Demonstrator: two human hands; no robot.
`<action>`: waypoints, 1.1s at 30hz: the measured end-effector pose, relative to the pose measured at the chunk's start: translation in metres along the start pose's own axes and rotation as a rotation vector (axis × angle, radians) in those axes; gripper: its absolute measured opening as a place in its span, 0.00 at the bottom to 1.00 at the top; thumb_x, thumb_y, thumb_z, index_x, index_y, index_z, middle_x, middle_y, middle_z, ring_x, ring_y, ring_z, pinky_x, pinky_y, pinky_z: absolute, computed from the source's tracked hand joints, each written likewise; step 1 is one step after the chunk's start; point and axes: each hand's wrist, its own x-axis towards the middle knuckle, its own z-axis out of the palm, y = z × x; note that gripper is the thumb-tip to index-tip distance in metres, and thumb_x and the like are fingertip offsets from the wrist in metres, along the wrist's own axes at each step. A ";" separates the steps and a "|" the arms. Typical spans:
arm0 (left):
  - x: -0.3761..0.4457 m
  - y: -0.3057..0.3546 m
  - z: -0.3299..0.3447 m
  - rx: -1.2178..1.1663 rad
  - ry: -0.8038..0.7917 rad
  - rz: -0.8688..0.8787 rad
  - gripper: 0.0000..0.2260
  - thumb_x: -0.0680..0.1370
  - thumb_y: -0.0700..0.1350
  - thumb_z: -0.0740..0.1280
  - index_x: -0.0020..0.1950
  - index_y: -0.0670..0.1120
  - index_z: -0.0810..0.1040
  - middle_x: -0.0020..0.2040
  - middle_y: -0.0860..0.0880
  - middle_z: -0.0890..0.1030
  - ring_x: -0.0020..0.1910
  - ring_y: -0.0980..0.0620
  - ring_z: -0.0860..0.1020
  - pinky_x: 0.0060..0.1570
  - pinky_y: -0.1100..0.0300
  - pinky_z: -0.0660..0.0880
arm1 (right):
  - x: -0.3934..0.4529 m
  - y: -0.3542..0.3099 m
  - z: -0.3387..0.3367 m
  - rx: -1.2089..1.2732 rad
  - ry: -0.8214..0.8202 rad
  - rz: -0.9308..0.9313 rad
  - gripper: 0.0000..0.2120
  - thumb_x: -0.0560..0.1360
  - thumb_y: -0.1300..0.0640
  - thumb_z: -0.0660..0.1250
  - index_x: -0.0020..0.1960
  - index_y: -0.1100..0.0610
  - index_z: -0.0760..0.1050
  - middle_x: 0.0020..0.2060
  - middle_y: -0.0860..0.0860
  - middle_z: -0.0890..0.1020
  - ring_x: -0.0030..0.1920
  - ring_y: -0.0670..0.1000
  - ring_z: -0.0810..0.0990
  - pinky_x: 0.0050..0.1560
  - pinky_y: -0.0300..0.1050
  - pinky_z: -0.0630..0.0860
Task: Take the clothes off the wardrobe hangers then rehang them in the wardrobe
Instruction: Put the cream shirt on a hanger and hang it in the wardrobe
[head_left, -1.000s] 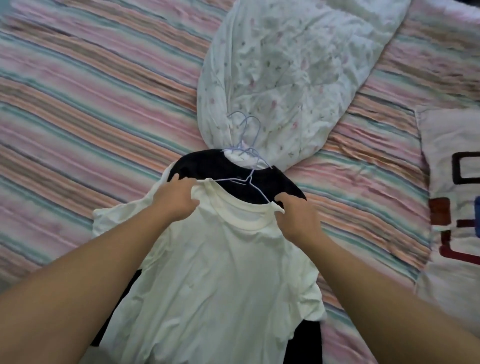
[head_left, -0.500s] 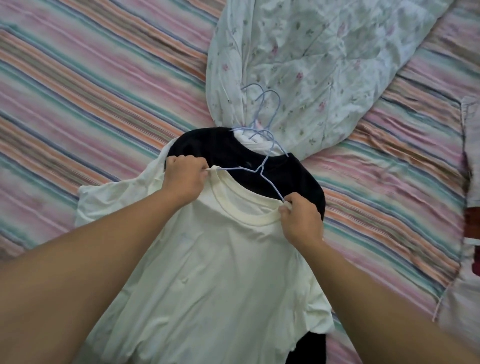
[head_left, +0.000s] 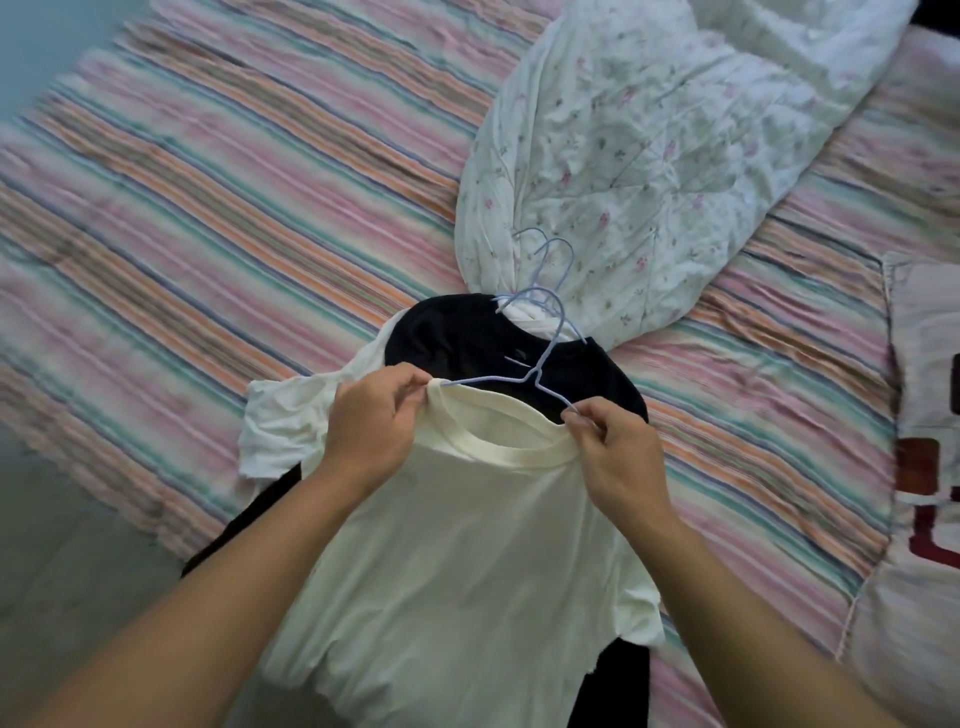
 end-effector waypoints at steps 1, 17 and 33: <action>-0.007 0.006 -0.009 -0.020 -0.004 -0.002 0.08 0.77 0.42 0.66 0.48 0.53 0.82 0.42 0.57 0.83 0.45 0.52 0.80 0.52 0.46 0.76 | -0.009 -0.009 -0.004 0.012 0.005 -0.027 0.08 0.79 0.55 0.68 0.41 0.50 0.79 0.29 0.45 0.76 0.32 0.44 0.73 0.35 0.38 0.67; -0.157 0.072 -0.225 -0.199 0.157 0.010 0.09 0.72 0.42 0.77 0.43 0.57 0.85 0.33 0.57 0.81 0.32 0.60 0.76 0.35 0.72 0.69 | -0.168 -0.200 -0.054 0.031 -0.117 -0.358 0.07 0.77 0.53 0.71 0.39 0.49 0.81 0.31 0.45 0.80 0.33 0.45 0.77 0.33 0.34 0.69; -0.405 0.120 -0.448 -0.033 0.509 0.162 0.06 0.74 0.42 0.74 0.41 0.52 0.82 0.41 0.55 0.82 0.40 0.54 0.80 0.38 0.66 0.74 | -0.387 -0.403 -0.090 -0.103 -0.060 -0.999 0.04 0.74 0.53 0.74 0.41 0.48 0.83 0.37 0.42 0.81 0.37 0.42 0.74 0.40 0.45 0.73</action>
